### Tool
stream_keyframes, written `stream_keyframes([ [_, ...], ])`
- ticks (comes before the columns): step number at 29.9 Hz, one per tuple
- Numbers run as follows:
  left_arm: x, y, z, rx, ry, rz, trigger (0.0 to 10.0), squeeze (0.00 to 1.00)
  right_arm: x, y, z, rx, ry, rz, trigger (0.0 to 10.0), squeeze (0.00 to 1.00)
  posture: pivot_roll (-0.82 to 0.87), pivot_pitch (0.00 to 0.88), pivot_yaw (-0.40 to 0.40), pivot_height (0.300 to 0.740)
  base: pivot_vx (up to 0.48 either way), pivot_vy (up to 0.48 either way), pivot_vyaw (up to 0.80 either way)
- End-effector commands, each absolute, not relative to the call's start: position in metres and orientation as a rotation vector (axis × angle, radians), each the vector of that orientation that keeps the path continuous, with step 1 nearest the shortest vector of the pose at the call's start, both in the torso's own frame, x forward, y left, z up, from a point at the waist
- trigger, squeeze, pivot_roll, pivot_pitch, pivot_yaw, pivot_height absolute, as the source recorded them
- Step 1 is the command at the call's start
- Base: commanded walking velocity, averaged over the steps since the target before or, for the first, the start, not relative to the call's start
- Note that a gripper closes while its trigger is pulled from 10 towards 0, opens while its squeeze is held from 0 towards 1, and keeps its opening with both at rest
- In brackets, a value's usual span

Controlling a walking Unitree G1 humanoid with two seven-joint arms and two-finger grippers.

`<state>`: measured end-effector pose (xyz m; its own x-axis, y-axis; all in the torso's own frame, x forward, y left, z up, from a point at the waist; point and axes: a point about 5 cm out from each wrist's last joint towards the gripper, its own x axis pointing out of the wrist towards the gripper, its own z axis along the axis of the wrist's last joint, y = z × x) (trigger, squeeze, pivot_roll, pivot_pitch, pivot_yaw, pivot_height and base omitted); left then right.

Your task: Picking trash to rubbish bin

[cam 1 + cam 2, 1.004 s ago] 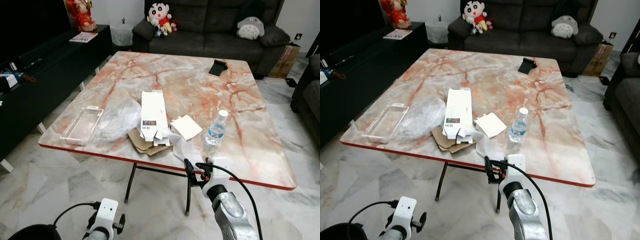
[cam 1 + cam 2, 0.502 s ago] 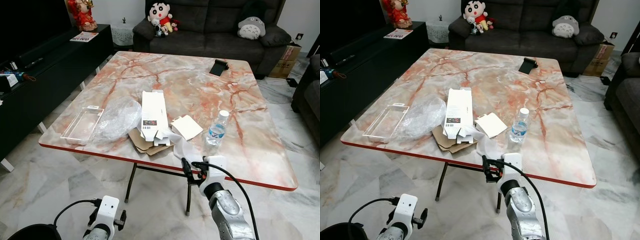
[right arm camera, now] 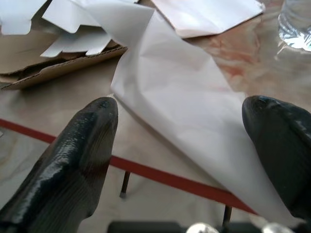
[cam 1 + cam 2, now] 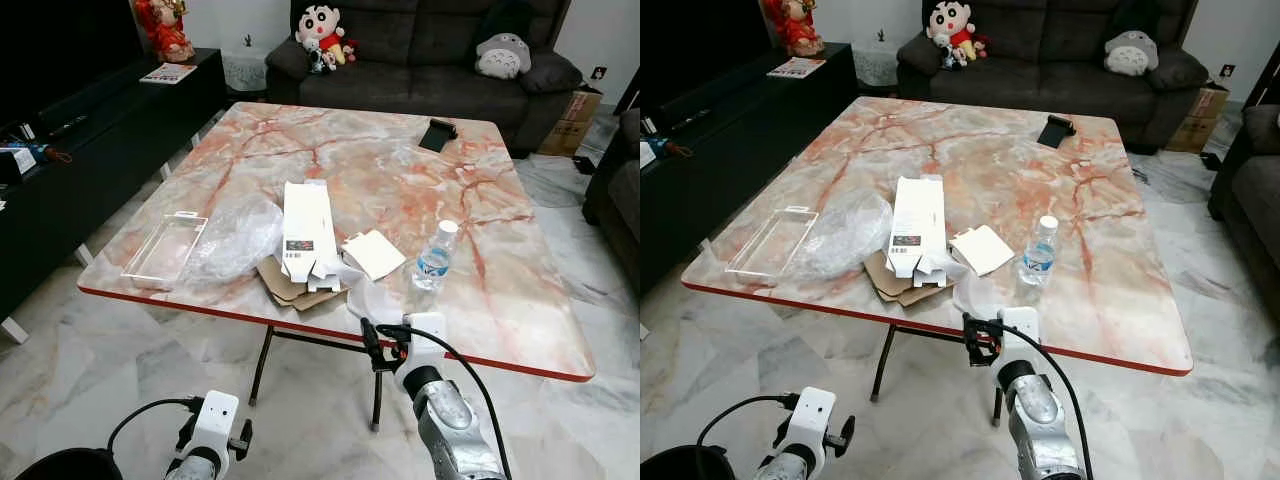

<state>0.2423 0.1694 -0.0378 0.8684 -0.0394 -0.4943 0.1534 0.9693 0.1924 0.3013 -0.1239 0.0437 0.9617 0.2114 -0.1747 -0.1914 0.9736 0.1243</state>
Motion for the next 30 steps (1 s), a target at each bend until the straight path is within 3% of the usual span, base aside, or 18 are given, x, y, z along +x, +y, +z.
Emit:
stream_keyframes([
  [1,0.241,0.170,-0.038,0.261,0.500,-0.113,10.0,0.00,0.303,-0.127,0.042,0.096,0.192,0.177,10.0,0.00,0.09,0.080,-0.034,0.740,0.000,0.000,0.00],
  [16,0.241,0.169,-0.038,0.265,0.499,-0.116,10.0,0.00,0.305,-0.139,0.036,0.079,0.207,0.115,10.0,0.00,0.09,0.079,-0.035,0.740,0.000,0.000,0.00],
  [17,0.241,0.169,-0.038,0.266,0.499,-0.116,10.0,0.00,0.304,-0.139,0.036,0.083,0.207,0.115,1.4,0.00,0.09,0.079,-0.035,0.740,0.000,0.000,0.00],
  [18,0.241,0.169,-0.038,0.266,0.498,-0.116,10.0,0.00,0.304,-0.139,0.035,0.086,0.206,0.115,0.0,0.00,0.09,0.079,-0.035,0.740,0.000,0.000,0.00],
  [30,0.243,0.170,-0.036,0.270,0.495,-0.121,10.0,0.00,0.304,-0.141,0.034,0.093,0.208,0.110,0.0,0.00,0.09,0.077,-0.030,0.740,0.000,0.000,0.00],
])
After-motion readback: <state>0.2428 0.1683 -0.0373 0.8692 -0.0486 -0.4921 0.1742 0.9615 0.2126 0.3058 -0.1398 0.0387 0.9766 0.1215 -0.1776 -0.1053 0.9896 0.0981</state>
